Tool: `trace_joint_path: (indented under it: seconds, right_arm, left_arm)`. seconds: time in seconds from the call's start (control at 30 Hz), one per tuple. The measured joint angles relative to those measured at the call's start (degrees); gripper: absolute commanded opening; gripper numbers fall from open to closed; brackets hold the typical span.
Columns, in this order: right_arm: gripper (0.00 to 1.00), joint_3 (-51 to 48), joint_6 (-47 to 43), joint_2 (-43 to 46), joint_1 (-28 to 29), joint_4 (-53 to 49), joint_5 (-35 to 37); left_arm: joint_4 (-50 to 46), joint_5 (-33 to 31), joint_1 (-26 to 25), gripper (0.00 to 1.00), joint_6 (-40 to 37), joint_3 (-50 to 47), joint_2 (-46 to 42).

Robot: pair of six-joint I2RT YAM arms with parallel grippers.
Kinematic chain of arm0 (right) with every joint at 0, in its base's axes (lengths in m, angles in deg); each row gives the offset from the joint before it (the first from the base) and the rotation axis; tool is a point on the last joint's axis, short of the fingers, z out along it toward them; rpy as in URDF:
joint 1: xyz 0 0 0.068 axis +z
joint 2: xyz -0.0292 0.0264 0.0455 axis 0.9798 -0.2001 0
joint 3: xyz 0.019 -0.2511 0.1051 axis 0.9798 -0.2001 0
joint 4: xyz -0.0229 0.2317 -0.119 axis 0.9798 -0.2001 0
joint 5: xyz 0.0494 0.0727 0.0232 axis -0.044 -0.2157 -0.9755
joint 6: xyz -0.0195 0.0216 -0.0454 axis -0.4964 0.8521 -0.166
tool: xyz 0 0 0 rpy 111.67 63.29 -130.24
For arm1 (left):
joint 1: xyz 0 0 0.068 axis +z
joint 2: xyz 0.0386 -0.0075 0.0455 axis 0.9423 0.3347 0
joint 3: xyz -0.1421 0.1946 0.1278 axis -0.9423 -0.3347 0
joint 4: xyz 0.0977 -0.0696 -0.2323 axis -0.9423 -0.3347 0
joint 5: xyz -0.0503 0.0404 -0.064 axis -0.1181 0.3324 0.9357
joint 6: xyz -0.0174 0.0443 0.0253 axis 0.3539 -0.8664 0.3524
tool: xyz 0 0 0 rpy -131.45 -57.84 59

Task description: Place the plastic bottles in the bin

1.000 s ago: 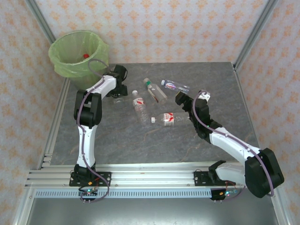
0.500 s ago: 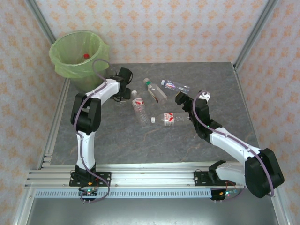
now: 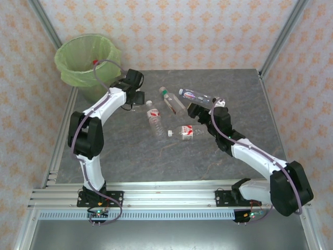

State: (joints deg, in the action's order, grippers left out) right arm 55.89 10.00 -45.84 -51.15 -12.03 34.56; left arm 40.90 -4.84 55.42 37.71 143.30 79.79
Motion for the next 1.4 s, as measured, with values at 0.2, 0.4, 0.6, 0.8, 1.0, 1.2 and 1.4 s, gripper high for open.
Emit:
trace_joint_path:
  seconds: [0.2,0.4,0.6,0.8,1.0,1.2,1.4]
  right_arm:
    - [0.99,1.6,-1.6,-1.8,1.3,0.0,-2.8]
    - [0.99,2.9,-2.3,-1.9,1.4,0.0,-4.5]
    - [0.99,3.0,-2.5,-1.9,1.6,0.0,-5.6]
    - [0.99,3.7,-2.5,-2.0,2.1,0.4,-6.9]
    - [0.99,5.7,-4.1,-2.1,4.2,0.5,-7.0]
    - [0.99,9.0,-8.2,-3.7,7.9,0.4,-6.6]
    - [0.99,9.8,-10.6,-5.2,9.7,0.2,-5.9]
  left_arm:
    - [0.6,2.1,-0.1,0.1,0.0,0.0,-5.4]
    - [0.8,3.5,-0.1,0.0,0.0,0.0,-7.9]
    - [0.8,5.7,-0.1,0.0,0.0,0.0,-10.5]
    - [1.1,8.1,-0.1,0.0,0.0,0.0,-15.0]
    - [1.0,8.5,-0.1,0.0,-1.1,0.6,-17.9]
    - [0.8,5.4,0.0,0.0,-4.2,5.7,-17.9]
    - [0.8,0.6,0.8,0.0,-5.9,11.3,-17.9]
